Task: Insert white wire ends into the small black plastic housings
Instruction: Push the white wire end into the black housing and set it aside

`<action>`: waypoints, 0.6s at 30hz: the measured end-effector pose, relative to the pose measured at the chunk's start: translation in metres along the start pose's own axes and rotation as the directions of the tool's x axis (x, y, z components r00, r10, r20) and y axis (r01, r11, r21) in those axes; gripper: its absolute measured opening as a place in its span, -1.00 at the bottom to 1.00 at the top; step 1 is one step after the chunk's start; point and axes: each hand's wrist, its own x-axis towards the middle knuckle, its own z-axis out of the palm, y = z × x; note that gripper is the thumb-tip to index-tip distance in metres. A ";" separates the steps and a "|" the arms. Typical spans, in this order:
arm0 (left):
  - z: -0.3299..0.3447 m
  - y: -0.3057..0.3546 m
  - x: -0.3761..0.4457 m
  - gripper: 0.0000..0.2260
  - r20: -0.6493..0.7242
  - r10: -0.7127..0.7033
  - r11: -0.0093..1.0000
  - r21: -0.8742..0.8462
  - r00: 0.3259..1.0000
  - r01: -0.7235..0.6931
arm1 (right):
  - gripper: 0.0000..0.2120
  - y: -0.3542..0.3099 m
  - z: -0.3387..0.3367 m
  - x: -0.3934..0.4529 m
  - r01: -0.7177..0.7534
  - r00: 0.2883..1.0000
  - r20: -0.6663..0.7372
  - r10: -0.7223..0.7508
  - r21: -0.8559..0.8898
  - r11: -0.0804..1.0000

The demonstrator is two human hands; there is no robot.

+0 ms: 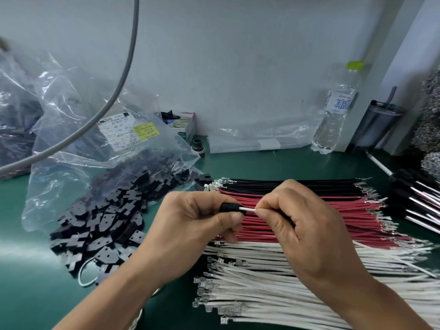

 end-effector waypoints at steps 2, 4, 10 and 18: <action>0.001 -0.001 -0.001 -0.91 -0.003 0.012 1.000 -0.012 1.000 -0.012 | -0.83 -0.001 0.003 0.000 0.003 1.000 -0.003 -0.003 -0.001 1.000; 0.001 -0.002 -0.001 -0.92 0.004 0.024 0.999 -0.028 1.000 -0.024 | -0.82 -0.001 0.002 0.000 0.011 1.000 0.000 -0.011 -0.010 1.000; -0.007 0.005 0.003 -0.86 -0.021 0.041 0.999 -0.004 0.999 -0.041 | -0.80 0.003 -0.005 0.004 0.086 0.996 -0.013 -0.088 -0.122 0.989; -0.026 0.018 0.008 -0.76 -0.191 0.040 0.999 0.036 0.981 -0.034 | -0.73 0.016 -0.012 0.000 -0.030 0.999 0.029 0.040 -0.276 0.961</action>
